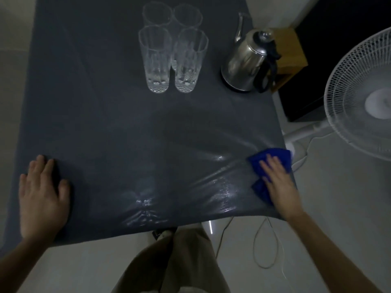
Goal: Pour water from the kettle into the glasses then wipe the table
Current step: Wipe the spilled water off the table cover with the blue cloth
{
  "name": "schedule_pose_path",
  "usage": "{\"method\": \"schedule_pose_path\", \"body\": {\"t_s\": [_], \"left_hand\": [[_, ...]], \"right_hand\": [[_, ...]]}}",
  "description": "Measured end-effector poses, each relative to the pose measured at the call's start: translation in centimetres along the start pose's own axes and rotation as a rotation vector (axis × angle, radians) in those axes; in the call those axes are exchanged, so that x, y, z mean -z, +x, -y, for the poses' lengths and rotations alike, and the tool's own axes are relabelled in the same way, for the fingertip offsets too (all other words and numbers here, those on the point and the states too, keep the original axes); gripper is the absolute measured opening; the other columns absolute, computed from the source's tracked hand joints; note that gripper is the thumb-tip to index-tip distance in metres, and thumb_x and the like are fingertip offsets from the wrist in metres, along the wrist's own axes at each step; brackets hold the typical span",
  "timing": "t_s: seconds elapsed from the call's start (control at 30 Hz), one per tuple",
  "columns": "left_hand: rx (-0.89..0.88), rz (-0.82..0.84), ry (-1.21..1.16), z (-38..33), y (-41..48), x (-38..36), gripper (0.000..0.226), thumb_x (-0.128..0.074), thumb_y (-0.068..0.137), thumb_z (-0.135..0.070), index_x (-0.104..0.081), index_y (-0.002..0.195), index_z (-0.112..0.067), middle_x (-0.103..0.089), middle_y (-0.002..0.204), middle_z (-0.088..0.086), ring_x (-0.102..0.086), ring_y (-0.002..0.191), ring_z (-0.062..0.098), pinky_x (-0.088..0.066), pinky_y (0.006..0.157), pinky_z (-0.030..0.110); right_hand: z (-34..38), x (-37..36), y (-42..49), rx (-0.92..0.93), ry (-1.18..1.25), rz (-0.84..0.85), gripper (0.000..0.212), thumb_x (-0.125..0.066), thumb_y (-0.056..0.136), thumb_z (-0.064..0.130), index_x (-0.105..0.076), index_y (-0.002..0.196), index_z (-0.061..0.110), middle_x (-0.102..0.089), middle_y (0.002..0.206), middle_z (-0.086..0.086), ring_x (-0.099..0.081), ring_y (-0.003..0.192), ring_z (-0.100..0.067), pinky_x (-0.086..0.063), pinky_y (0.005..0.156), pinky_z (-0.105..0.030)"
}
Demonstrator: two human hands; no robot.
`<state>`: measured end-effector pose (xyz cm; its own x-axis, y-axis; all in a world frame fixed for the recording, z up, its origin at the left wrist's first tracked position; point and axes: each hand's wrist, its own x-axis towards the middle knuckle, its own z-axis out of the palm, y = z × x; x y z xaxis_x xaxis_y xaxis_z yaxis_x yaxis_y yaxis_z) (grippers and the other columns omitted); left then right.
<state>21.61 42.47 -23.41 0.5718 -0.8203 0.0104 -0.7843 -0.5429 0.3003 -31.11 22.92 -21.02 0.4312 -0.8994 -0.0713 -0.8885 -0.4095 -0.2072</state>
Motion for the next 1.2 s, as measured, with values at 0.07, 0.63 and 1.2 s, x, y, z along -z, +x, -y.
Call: {"method": "schedule_pose_path", "body": {"t_s": [0.07, 0.63, 1.2], "left_hand": [[0.011, 0.005, 0.017, -0.4, 0.0, 0.4, 0.060, -0.029, 0.094, -0.036, -0.029, 0.145, -0.005, -0.024, 0.156, 0.019, -0.019, 0.146, 0.036, -0.008, 0.121, 0.046], [0.051, 0.040, 0.017, -1.1, -0.6, 1.5, 0.059, -0.031, 0.096, -0.036, -0.029, 0.148, -0.010, -0.022, 0.160, 0.009, -0.015, 0.149, 0.022, -0.004, 0.122, 0.037], [0.041, 0.038, -0.010, -1.2, -0.5, 1.5, 0.059, -0.028, 0.095, -0.037, -0.030, 0.146, -0.007, -0.023, 0.158, 0.014, -0.016, 0.148, 0.028, 0.001, 0.122, 0.034]], "right_hand": [[-1.7, 1.2, -0.1, -0.088, 0.016, 0.023, 0.055, -0.057, 0.091, -0.006, -0.040, 0.141, 0.007, -0.033, 0.151, -0.012, -0.027, 0.142, -0.032, -0.019, 0.118, -0.037], [32.5, -7.0, 2.9, 0.531, 0.222, 0.094, 0.047, -0.037, 0.094, 0.040, -0.058, 0.131, 0.020, -0.044, 0.150, -0.008, -0.035, 0.141, -0.027, -0.042, 0.102, -0.051], [7.7, -1.0, 1.6, 0.106, 0.101, -0.010, 0.072, -0.069, 0.081, -0.007, -0.043, 0.141, 0.023, -0.034, 0.153, -0.003, -0.030, 0.143, -0.025, -0.038, 0.107, -0.058]]}}
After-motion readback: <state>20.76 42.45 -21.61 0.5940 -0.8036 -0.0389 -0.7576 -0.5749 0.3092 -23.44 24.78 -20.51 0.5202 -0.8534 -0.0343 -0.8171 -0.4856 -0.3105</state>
